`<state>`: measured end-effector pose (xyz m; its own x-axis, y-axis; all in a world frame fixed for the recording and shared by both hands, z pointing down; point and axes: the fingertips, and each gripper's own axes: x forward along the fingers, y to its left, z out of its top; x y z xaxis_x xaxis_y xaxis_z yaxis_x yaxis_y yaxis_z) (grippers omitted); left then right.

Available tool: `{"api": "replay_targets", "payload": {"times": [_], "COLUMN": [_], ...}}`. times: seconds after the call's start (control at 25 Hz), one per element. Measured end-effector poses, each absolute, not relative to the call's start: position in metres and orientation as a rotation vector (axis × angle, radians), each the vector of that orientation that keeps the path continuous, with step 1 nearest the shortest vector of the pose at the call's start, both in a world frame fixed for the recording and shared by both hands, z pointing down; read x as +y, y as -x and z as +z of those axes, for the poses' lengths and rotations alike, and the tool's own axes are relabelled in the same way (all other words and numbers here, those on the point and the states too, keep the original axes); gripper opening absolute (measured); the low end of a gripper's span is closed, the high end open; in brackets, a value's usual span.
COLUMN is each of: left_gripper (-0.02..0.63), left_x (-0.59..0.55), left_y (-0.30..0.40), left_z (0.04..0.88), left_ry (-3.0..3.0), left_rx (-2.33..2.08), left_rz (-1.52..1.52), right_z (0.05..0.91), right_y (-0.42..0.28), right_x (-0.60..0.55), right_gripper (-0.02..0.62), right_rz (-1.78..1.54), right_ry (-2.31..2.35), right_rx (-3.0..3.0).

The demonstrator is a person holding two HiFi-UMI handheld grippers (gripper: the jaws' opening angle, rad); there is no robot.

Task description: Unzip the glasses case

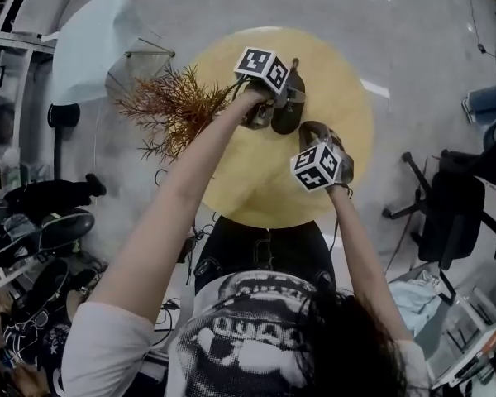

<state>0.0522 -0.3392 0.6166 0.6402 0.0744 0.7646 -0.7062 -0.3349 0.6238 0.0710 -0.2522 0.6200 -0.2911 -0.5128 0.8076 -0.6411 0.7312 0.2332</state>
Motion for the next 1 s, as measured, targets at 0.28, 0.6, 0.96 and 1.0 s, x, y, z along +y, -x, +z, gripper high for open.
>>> {"api": "replay_targets", "payload": {"times": [0.28,0.6,0.96,1.0], "left_gripper": [0.330,0.331,0.333,0.333], "left_x": [-0.333,-0.331,-0.331,-0.331], "left_y": [-0.059,-0.059,-0.060,-0.060], "left_z": [0.619,0.621,0.621,0.621], "left_ry": [-1.772,-1.777,-1.787,-1.787], "left_rx": [-0.541,-0.529,-0.528,-0.525], "left_rz": [0.864,0.907,0.906,0.906], "right_z": [0.624,0.626,0.627,0.626], "right_y": [-0.085,-0.090,-0.095,-0.094], "right_x": [-0.272,-0.300,-0.337,-0.342], "right_gripper": [0.003,0.003,0.003,0.005], "right_rz": [0.144,0.111,0.014,0.000], "right_ry": [-0.787,-0.713,-0.620,-0.607], "right_rx": [-2.024,-2.076,-2.097,-2.098]}}
